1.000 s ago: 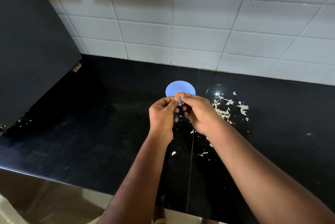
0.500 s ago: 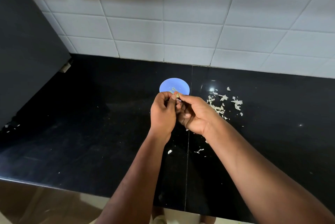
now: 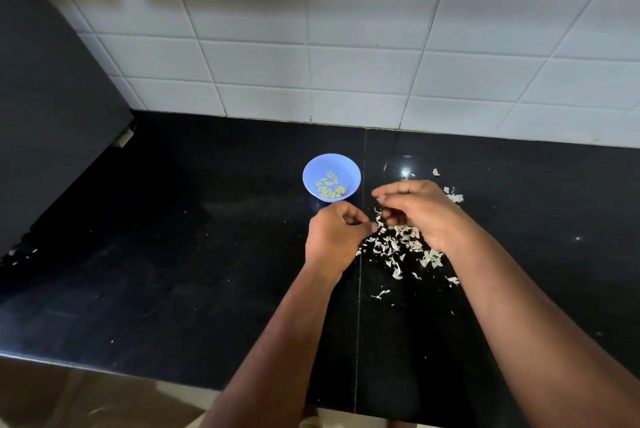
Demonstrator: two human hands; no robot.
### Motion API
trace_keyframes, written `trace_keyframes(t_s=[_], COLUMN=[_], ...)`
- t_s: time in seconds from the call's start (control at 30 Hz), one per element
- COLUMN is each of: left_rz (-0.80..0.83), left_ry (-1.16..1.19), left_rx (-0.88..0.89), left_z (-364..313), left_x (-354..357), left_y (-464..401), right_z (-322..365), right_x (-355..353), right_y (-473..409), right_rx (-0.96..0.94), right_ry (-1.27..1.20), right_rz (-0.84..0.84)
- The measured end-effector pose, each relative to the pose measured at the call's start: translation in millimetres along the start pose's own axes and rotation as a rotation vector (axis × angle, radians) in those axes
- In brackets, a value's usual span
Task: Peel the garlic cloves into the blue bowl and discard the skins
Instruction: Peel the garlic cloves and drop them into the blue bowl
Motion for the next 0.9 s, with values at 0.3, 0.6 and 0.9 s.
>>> trace_keyframes(t_s=[0.3, 0.6, 0.9], left_rz=[0.111, 0.077, 0.094], left_ry=[-0.245, -0.183, -0.286], left_rx=[-0.054, -0.041, -0.053], left_z=[1, 5, 6], left_x=[16, 12, 11], left_y=[2, -3, -5], right_z=[1, 4, 32], right_x=[-29, -22, 20], right_y=[9, -2, -36], right_rx=[-0.077, -0.128, -0.192], right_ry=[0.085, 0.025, -0.004], right_rz=[-0.105, -0.054, -0.034])
Point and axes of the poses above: each hand's wrist, its own y-axis away from the middle knuckle, its own x-axis out of the palm, z = x × y, the point moved 7 cm from there along -y, towards the middle knuckle, and after that the axes turned 9 degrees about z, right-handed, at the moved point
